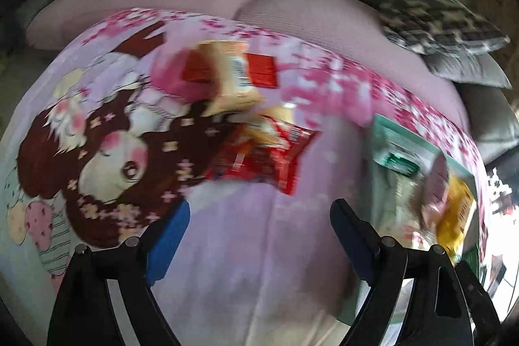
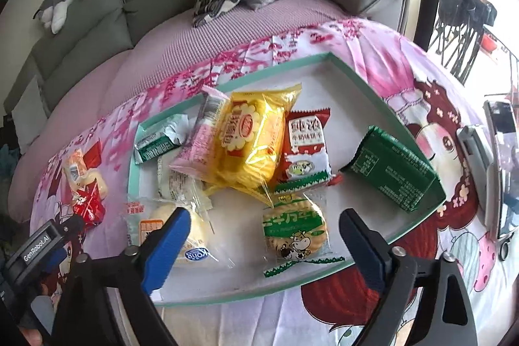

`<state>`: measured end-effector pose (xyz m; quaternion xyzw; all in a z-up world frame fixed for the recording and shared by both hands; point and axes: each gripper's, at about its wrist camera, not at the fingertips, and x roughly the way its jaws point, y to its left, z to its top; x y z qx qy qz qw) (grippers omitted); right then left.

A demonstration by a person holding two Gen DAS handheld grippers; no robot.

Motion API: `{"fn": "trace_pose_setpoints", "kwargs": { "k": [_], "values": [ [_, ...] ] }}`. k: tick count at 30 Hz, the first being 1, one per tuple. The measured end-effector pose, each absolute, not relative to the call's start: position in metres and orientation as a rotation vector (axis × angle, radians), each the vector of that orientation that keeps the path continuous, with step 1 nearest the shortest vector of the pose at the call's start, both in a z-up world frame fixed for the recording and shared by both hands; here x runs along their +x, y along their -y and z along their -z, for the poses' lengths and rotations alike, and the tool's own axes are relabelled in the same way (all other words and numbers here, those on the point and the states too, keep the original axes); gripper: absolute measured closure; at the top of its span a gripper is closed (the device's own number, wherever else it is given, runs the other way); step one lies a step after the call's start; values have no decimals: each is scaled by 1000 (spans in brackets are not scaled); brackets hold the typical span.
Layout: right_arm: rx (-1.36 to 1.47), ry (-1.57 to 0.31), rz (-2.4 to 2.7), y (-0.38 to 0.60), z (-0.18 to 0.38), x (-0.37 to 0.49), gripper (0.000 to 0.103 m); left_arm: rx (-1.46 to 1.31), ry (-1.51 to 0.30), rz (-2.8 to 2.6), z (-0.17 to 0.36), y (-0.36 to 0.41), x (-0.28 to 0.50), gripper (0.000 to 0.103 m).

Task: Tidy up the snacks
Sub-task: 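Move both tools back over the remaining snack pile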

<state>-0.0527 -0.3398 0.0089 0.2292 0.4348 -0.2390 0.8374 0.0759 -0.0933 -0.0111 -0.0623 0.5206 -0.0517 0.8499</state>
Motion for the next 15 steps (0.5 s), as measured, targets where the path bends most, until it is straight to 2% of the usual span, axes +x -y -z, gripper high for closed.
{"fn": "trace_pose_setpoints", "kwargs": {
  "k": [2,9,12,15],
  "values": [
    [479,-903,502,338,-12,-53,1,-139,-1098,75,13,87,78,14],
    [468,-884,504,336,-14,-52,0,-147,-1091,27,16,77,82,13],
    [473,-873,512,338,-15,-54,0,-139,-1089,16,17,77,83,3],
    [469,-849,516,339,-19,-56,0,-136,-1084,5,16,76,82,2]
  ]
}}
